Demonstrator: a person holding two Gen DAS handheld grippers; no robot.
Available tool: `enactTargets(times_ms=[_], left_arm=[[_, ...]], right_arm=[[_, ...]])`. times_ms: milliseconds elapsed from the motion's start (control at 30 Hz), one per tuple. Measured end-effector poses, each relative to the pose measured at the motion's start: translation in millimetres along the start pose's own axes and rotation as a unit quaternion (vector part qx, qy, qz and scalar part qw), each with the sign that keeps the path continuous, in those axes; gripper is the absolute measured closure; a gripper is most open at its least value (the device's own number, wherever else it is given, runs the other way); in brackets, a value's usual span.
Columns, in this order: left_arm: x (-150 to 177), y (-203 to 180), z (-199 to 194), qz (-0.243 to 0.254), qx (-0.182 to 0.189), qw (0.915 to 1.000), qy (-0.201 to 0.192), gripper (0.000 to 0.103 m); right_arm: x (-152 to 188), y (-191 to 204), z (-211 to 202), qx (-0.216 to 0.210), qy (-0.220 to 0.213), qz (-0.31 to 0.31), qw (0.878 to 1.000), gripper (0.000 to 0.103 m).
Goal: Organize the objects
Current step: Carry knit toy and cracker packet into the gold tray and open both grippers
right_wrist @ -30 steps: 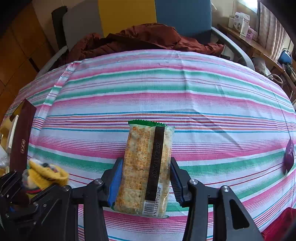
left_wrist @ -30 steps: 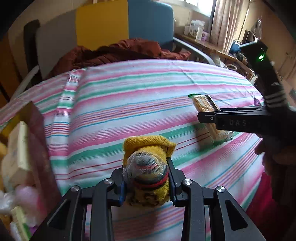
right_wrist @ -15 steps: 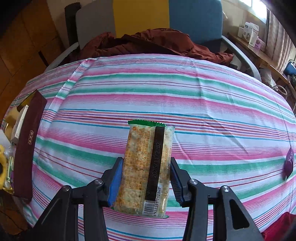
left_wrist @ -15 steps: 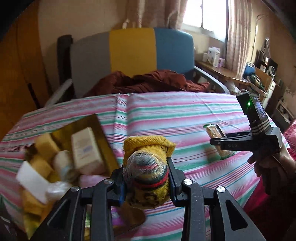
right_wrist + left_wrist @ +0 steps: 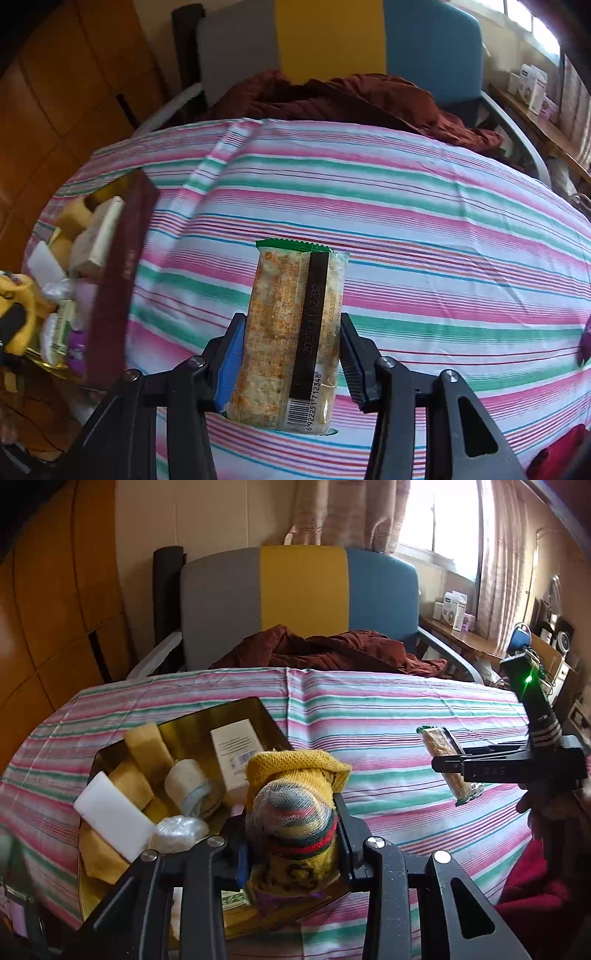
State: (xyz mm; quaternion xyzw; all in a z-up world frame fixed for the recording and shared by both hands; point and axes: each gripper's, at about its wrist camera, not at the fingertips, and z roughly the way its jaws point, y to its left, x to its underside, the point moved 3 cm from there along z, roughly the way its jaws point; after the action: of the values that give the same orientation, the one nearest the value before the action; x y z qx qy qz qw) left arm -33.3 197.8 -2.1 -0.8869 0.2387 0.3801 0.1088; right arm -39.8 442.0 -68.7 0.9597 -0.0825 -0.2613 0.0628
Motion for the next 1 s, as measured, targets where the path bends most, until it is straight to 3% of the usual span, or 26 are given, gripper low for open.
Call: enactTargets(times_ms=[200, 333, 633, 867, 1000], left_arm=[[13.3, 24.8, -1.5, -0.024, -0.001, 0.9997, 0.007, 0.067], [25.7, 60.5, -9.1, -0.065, -0.005, 0.9978, 0.010, 0.067], [62.8, 152.6, -36.1, -0.169, -0.033, 0.9850, 0.006, 0.067], [70.6, 157.6, -34.7, -0.181, 0.000, 0.9834, 0.001, 0.067], [63.9, 147.9, -11.7, -0.172, -0.005, 0.9848, 0.019, 0.067]], right_arm=[[-5.8, 52.0, -14.9, -0.045, -0.017, -0.022, 0.999, 0.055], [-7.3, 91.0, -24.2, -0.081, -0.026, -0.043, 0.995, 0.055], [-9.3, 183.3, -17.0, -0.138, -0.013, -0.117, 0.983, 0.055], [-24.3, 230.8, -3.6, -0.152, -0.006, -0.153, 0.976, 0.055], [-38.6, 247.3, 9.6, -0.149, -0.009, -0.157, 0.976, 0.051]])
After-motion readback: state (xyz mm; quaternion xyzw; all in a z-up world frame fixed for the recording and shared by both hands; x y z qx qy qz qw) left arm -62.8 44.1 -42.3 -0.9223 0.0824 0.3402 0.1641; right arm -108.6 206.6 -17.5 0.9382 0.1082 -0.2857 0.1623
